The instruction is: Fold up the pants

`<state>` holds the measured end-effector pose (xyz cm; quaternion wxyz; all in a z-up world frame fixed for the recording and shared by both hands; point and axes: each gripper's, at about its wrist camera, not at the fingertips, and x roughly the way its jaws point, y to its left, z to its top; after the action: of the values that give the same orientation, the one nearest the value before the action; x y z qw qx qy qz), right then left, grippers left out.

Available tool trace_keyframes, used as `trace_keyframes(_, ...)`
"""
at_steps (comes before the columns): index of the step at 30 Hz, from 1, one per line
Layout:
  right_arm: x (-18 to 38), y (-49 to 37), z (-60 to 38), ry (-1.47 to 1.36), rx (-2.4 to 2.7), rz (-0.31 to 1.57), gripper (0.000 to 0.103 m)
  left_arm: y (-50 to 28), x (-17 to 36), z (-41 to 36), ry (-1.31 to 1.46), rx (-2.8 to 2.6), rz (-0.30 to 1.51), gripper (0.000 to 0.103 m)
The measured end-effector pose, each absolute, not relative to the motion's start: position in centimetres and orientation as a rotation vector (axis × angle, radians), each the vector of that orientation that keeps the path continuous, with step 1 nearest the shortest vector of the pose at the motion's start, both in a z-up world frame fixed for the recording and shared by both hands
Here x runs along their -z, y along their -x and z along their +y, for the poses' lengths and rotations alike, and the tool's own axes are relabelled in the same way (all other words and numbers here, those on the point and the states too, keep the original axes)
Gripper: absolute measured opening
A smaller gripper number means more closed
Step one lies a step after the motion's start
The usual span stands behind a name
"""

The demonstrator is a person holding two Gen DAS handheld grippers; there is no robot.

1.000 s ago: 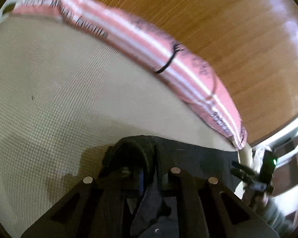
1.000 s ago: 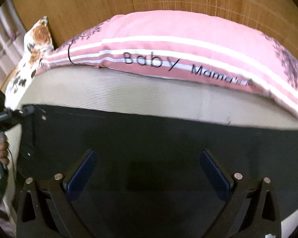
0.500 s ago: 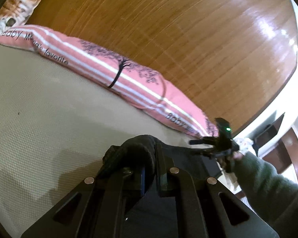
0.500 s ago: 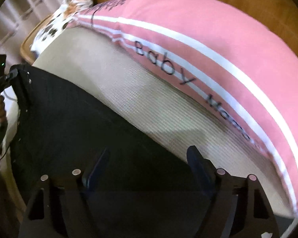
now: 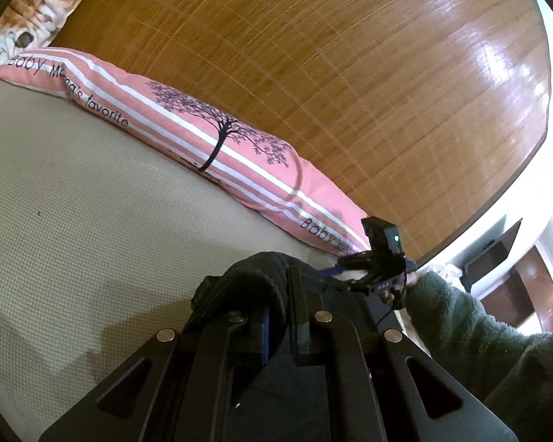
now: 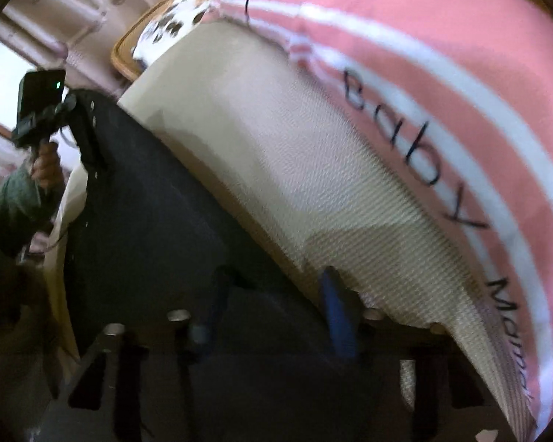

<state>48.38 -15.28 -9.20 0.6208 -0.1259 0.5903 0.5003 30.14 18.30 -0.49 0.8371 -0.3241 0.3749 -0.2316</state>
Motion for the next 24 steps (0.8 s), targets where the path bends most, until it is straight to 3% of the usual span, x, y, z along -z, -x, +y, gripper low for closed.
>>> trace_keyframes(2,9.2,-48.3,-16.2,0.289,-1.154,1.368,0.032,-30.3,0.5,18.4,0.680,0.483,0.800,0.008)
trace_keyframes(8,9.1,-47.9,-21.0,0.312,-1.080,1.416,0.026,-30.8,1.2,18.7,0.680,0.460,0.813,0.008)
trace_keyframes(24,8.8,-47.8,-24.8,0.404,-1.061,1.396,0.021,-31.4,1.5,18.7,0.676,0.416,0.835,0.008)
